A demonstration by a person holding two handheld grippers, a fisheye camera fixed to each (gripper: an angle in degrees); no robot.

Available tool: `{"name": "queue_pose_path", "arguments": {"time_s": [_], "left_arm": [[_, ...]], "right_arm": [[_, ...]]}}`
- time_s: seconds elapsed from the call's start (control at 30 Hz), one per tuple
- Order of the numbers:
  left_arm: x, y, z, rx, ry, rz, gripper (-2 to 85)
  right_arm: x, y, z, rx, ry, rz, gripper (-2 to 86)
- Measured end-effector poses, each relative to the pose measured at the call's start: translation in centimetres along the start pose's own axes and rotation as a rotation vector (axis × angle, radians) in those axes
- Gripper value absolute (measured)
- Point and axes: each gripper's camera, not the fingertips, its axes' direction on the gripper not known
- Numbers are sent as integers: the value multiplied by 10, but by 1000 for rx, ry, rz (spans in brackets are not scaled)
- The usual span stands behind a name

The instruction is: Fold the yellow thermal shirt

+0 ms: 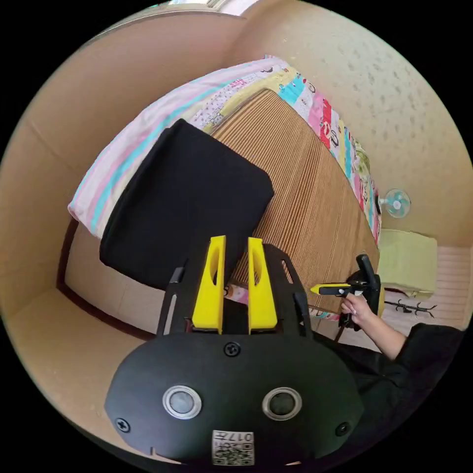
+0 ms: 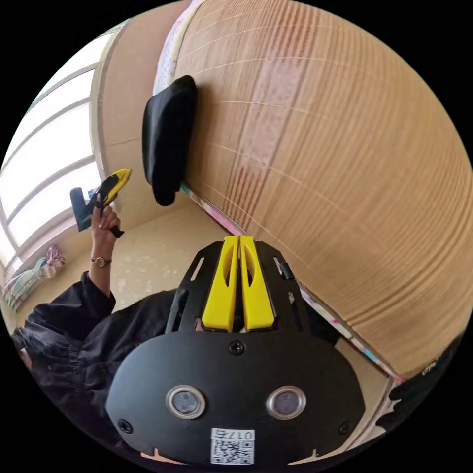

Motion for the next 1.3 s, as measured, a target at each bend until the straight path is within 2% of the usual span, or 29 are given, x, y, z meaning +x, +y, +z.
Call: {"name": "queue_pose_path", "arguments": {"time_s": [0.07,0.13,0.17,0.2,0.23,0.27,0.33,0.43,0.47,0.53,0.63,0.73,0.8,0.93,1.07,1.17,1.3], "left_arm": [[72,14,7,60,-86,230,63],[166,33,9,169,-232,478,32],[188,38,8,200,-251,535,27],[228,47,4,272,-258,644,15],[263,55,-2,348,-240,724,9],[279,59,-6,384,-223,753,6],[336,69,-18,472,-90,840,0],[399,77,-25,497,132,874,-3],[412,79,-25,498,173,874,-3],[467,98,-20,523,260,906,-4],[527,131,-12,592,355,862,-5],[571,156,-1,578,567,843,-5],[595,169,5,559,629,875,-6],[633,195,5,590,546,949,-6],[637,207,0,617,508,907,-7],[635,211,5,567,463,882,-9],[628,211,15,512,406,812,-9]], "right_arm": [[14,52,-35,71,130,67,8],[14,132,-99,302,329,167,6],[9,155,-116,381,384,185,6],[-2,202,-147,547,503,218,5],[-17,254,-174,729,630,254,5],[-25,281,-185,821,688,271,6],[-45,385,-210,1161,859,386,6],[-23,490,-208,1433,858,578,10],[-11,507,-205,1437,822,613,10],[60,561,-190,1312,608,811,14],[144,626,-157,1225,332,954,21],[188,685,-142,1309,246,975,34],[210,706,-149,1315,232,982,44],[254,728,-187,1326,301,932,66],[299,732,-223,1266,371,935,87],[354,728,-234,1175,309,956,118],[416,719,-202,1031,144,1038,114]]}}
